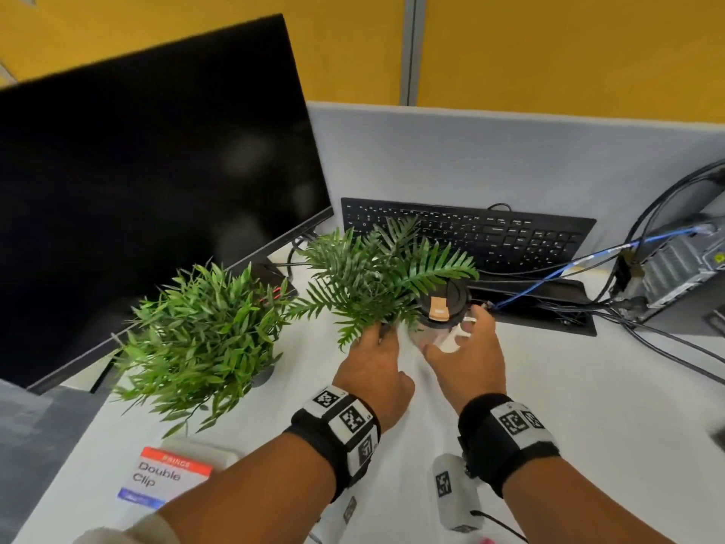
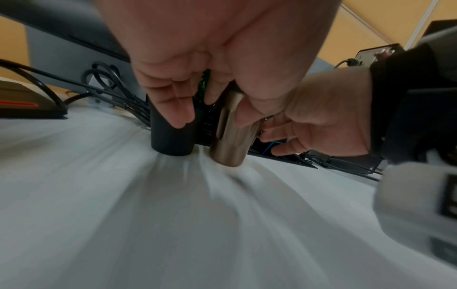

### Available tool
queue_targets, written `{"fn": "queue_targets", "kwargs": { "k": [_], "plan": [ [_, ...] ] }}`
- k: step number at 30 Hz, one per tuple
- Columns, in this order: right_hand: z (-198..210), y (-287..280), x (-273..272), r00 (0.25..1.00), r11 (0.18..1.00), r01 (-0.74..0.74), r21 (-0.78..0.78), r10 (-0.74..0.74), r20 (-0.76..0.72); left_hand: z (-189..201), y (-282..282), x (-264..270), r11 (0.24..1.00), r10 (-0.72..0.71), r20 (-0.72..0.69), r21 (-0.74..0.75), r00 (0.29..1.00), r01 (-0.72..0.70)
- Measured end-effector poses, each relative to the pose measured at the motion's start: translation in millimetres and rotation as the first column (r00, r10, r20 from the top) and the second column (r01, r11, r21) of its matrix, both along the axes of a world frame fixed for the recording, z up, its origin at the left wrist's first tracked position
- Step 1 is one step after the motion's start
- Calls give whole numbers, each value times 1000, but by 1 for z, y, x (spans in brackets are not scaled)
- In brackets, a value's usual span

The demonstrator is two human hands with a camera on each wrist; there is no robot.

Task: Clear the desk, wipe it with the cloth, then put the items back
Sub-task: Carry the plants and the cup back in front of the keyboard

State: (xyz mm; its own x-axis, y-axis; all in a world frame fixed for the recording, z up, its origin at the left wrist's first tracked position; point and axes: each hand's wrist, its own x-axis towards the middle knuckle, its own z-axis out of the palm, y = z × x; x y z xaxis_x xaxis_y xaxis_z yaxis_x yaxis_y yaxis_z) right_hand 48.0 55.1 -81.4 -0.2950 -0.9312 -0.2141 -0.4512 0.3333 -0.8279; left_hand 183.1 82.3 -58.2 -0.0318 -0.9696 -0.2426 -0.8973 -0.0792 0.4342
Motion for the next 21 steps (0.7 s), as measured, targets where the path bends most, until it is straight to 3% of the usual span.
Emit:
{"fn": "queue_targets", "kwargs": {
  "k": [4,8,11,16,21],
  "plan": [
    [10,38,21,999,995,11,98,-7,-42,21,19,18,997,-41,28,-66,999,43],
    [22,69,70,984,983,-174,51,172,39,50,46,48,991,-62,117,-108,991,75],
    [37,78,109,923,923,-384,-37,382,-54,71,69,82,980,-48,136,-186,990,73],
    [34,76,159,875,875,-483,-17,483,36,98,104,166,877,143,-30,-459,989,-141],
    [27,63,192,860,852,-510,117,507,60,86,99,257,815,360,-23,-478,932,-327]
  ]
}}
